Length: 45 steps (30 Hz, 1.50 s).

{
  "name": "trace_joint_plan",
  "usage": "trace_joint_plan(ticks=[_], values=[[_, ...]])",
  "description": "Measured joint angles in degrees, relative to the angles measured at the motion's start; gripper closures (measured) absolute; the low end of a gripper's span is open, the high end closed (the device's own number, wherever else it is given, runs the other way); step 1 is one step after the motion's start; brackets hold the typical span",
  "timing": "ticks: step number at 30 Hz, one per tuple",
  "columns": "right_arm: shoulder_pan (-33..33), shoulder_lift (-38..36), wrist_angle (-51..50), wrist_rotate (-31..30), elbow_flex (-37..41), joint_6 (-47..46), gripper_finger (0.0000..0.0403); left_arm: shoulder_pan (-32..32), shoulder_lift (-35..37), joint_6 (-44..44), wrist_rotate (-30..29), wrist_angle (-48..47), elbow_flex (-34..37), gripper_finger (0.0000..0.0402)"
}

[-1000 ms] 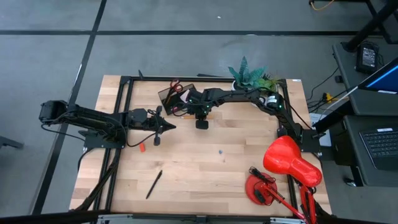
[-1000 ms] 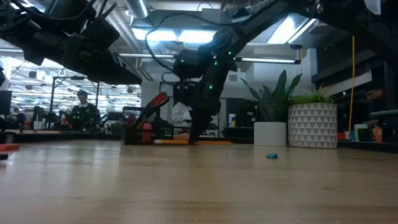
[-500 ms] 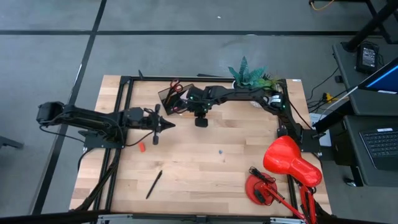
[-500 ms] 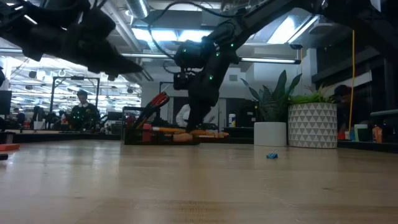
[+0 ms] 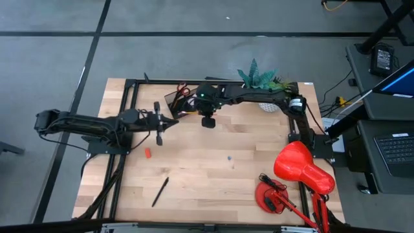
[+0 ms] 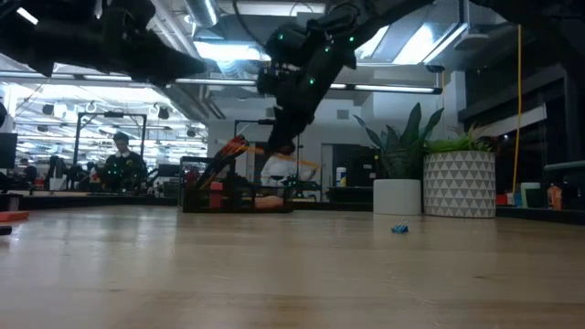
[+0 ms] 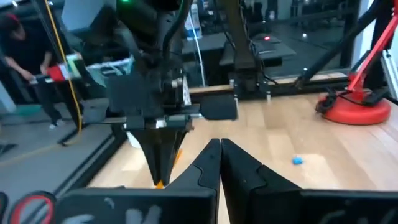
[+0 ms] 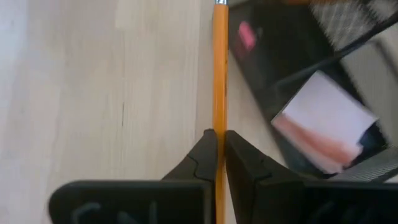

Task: Pick and place office supplies into organizer
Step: Put the pencil into the desk organizer

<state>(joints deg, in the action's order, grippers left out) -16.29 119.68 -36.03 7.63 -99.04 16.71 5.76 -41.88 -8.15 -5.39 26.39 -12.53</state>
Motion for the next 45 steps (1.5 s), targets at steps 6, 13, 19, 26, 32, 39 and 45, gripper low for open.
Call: trace_joint_plan(ticks=[6,13,19,26,32,39,45], values=[[0.0,-2.9,1.8,0.0,0.0,0.4,0.038,0.0,2.1,-2.2,0.9,2.6,0.0,0.0372],[-1.1,-6.1,3.7,-0.1,0.0,1.7,0.038,0.0,2.8,0.4,0.6,2.6,0.0,0.0296],[-1.2,-8.1,7.6,0.0,0.0,2.7,0.038,0.0,2.3,3.3,-2.8,2.7,0.0,0.0236],[-1.2,-8.9,13.2,0.0,-0.1,4.5,0.038,0.0,-0.6,3.9,-9.1,6.9,0.0,0.0209],[-1.2,-9.8,17.4,1.5,-0.1,5.2,0.038,0.0,-3.1,2.2,-11.2,12.5,0.0,0.0206],[-1.1,-10.1,19.9,7.5,-0.1,5.2,0.038,1.4,-5.5,2.0,-11.6,19.2,0.0,0.0206],[-0.5,-10.1,20.4,7.7,-0.1,5.3,0.038,4.4,-6.5,3.2,-9.8,24.0,0.0,0.0206]])
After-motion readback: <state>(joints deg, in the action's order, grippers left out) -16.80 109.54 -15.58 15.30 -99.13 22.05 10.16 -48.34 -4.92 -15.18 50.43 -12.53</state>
